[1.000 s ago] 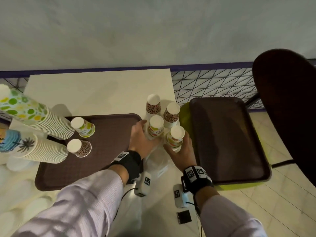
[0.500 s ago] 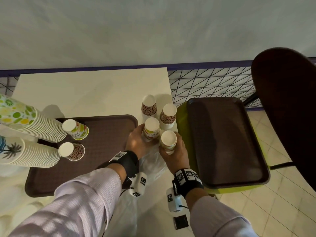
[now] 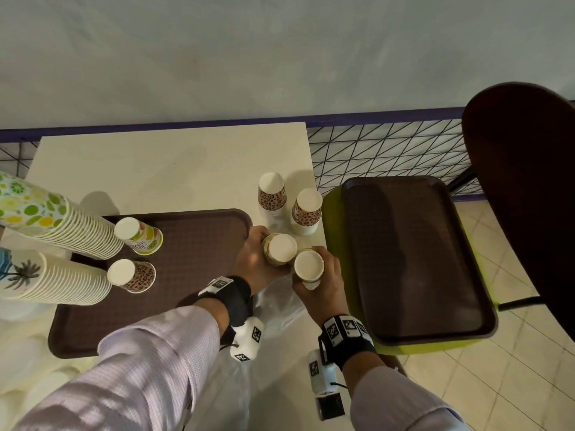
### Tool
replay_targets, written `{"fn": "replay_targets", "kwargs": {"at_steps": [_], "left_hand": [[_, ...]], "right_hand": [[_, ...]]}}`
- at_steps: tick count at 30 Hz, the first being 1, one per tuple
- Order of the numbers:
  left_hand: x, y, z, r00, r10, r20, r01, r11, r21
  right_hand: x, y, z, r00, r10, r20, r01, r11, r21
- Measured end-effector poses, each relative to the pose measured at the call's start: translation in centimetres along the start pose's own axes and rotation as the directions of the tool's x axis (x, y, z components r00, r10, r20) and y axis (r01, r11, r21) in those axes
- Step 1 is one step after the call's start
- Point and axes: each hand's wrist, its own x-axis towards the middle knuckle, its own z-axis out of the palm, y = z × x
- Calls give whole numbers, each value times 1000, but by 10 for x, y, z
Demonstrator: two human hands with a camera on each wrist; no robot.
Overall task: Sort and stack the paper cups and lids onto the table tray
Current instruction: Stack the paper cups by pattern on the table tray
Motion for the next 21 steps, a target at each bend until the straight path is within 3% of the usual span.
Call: {"fn": "replay_targets", "kwargs": {"at_steps": [5,14,21], "left_hand": [[8,2,-1,991,127,49,-128,992,12],[4,15,-13,980,146,133,-151,988,28],[-2,28,-20,988,149,31,-151,986,74]], "right_hand": [[0,5,-3,1000,-6,19,6,1000,5],[-1,6,-7,1000,-30,-1,30,999,43],[-1,3,-17,1000,23,-15,-20,988,151]]}}
